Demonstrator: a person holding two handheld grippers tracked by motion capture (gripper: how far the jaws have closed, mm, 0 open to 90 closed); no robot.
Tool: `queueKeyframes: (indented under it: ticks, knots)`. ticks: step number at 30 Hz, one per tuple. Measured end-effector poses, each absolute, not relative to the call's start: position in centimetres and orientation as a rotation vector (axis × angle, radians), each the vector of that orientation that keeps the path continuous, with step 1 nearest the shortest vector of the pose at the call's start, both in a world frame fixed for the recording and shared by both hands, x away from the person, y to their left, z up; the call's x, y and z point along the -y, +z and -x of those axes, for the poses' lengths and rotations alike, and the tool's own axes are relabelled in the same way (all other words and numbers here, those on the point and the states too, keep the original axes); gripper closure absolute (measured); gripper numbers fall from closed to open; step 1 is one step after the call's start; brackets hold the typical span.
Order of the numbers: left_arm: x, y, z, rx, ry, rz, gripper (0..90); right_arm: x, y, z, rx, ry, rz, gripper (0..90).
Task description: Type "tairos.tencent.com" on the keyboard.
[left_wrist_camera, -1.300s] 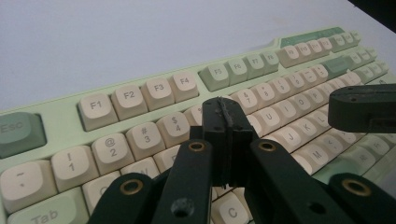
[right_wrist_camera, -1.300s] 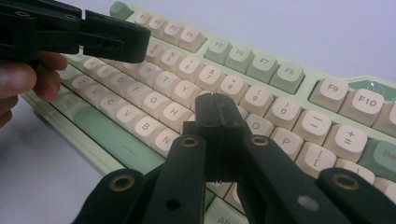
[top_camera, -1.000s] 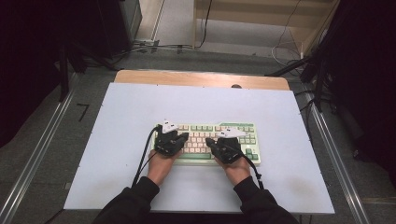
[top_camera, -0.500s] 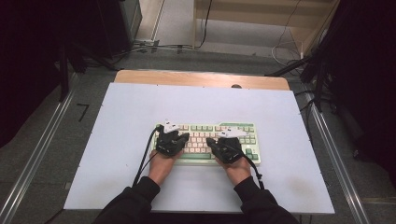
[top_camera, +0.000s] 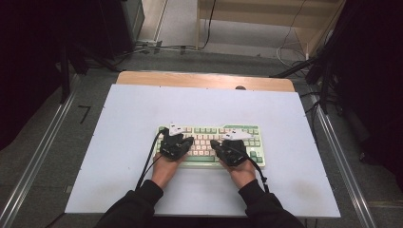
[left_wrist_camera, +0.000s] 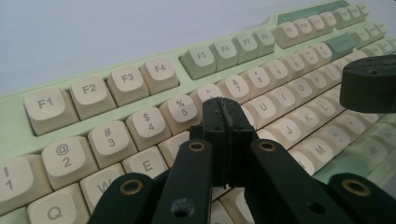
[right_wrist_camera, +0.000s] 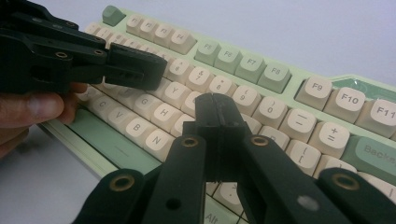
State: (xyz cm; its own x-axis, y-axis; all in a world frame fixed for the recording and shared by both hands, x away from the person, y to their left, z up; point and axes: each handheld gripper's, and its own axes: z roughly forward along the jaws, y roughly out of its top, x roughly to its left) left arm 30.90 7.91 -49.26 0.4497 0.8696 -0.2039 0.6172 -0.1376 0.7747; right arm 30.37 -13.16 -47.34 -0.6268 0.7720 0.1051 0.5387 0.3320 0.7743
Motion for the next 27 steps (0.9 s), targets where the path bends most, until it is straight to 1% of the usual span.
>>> queueKeyframes:
  ticks: [11, 27]
  knots:
    - [-9.3, -47.9, -30.3, -1.254, 0.406, -1.781, 90.0, 13.7, -47.3, -30.3, -2.312, 1.175, -1.18, 87.5]
    - [-10.7, -47.8, -29.8, -1.274, 0.416, -1.762, 90.0, 14.8, -48.0, -30.0, -2.326, 1.126, -1.202, 87.5]
